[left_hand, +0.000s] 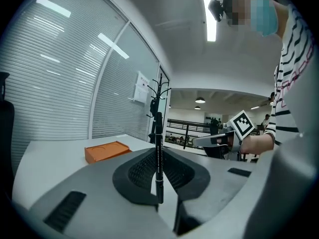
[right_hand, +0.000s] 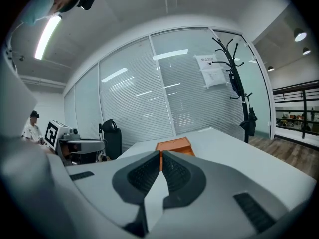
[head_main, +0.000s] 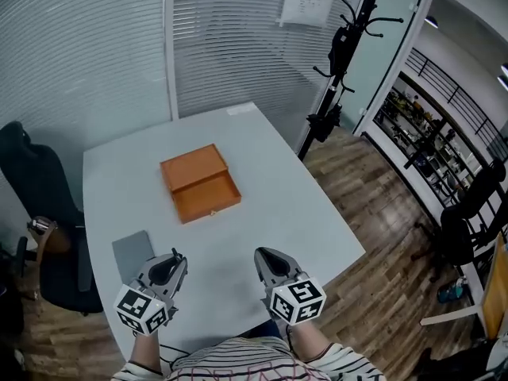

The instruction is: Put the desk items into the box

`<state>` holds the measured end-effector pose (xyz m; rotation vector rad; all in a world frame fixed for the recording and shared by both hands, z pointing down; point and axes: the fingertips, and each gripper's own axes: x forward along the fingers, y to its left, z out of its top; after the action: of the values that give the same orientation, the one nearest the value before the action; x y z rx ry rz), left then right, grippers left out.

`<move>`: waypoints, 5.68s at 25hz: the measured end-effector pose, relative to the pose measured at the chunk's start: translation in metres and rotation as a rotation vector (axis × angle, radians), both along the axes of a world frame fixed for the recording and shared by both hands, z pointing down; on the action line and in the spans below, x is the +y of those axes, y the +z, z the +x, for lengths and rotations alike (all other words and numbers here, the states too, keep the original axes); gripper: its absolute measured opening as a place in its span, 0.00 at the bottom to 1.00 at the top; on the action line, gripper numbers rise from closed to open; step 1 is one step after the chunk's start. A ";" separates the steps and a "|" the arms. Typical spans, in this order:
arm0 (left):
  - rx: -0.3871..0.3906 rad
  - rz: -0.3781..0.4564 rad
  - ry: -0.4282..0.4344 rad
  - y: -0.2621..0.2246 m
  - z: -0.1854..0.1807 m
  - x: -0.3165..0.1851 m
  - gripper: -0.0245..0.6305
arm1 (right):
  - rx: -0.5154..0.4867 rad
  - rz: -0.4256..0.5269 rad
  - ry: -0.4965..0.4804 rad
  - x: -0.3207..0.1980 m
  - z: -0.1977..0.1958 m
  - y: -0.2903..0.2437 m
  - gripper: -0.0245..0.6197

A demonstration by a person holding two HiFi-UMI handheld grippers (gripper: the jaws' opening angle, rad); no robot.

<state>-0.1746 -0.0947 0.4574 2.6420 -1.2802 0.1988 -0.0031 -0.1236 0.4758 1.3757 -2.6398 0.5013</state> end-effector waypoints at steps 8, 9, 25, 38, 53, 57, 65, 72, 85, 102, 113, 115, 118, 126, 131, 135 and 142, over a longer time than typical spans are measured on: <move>-0.063 0.022 -0.103 -0.014 0.006 -0.049 0.12 | -0.006 -0.023 -0.115 -0.052 0.007 0.004 0.08; -0.073 0.027 -0.111 -0.016 0.007 -0.056 0.12 | -0.007 -0.026 -0.127 -0.058 0.008 0.004 0.08; -0.330 0.078 -0.059 -0.025 0.047 -0.153 0.12 | -0.035 -0.066 -0.176 -0.107 0.035 0.019 0.08; -0.509 -0.013 0.024 0.020 0.070 -0.241 0.12 | -0.068 -0.117 -0.151 -0.128 0.054 0.043 0.08; -0.616 -0.261 0.088 0.127 0.086 -0.309 0.12 | -0.085 -0.172 -0.095 -0.155 0.091 0.074 0.08; -0.634 -0.335 0.081 0.155 0.082 -0.318 0.12 | -0.083 -0.188 -0.093 -0.160 0.097 0.081 0.08; -0.655 -0.463 0.087 0.200 0.075 -0.329 0.12 | -0.088 -0.204 -0.116 -0.174 0.093 0.092 0.08; -0.658 -0.570 0.081 0.227 0.070 -0.334 0.12 | -0.091 -0.220 -0.129 -0.183 0.091 0.100 0.08; -0.736 -0.677 0.061 0.256 0.065 -0.343 0.11 | -0.075 -0.244 -0.131 -0.187 0.096 0.109 0.08; -0.728 -0.656 0.066 0.259 0.066 -0.349 0.11 | -0.068 -0.256 -0.145 -0.187 0.088 0.112 0.08; -0.728 -0.618 0.085 0.258 0.067 -0.351 0.12 | -0.062 -0.252 -0.133 -0.181 0.090 0.110 0.08; -0.728 -0.614 0.083 0.255 0.067 -0.349 0.13 | -0.061 -0.251 -0.129 -0.178 0.092 0.109 0.08; -0.734 -0.598 0.065 0.251 0.064 -0.349 0.13 | -0.066 -0.252 -0.117 -0.175 0.094 0.108 0.08; -0.717 -0.546 0.061 0.230 0.066 -0.345 0.16 | -0.058 -0.235 -0.115 -0.165 0.095 0.099 0.08; -0.719 -0.505 0.052 0.214 0.069 -0.338 0.16 | -0.056 -0.220 -0.117 -0.154 0.096 0.091 0.08; -0.722 -0.467 0.041 0.201 0.069 -0.332 0.16 | -0.053 -0.209 -0.114 -0.146 0.097 0.085 0.08; -0.689 -0.376 0.021 0.170 0.067 -0.318 0.15 | -0.049 -0.184 -0.107 -0.125 0.091 0.072 0.08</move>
<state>-0.1078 -0.4128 0.6274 2.3197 -1.2107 1.3006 0.0880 -0.2485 0.5478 1.1776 -2.6109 0.7515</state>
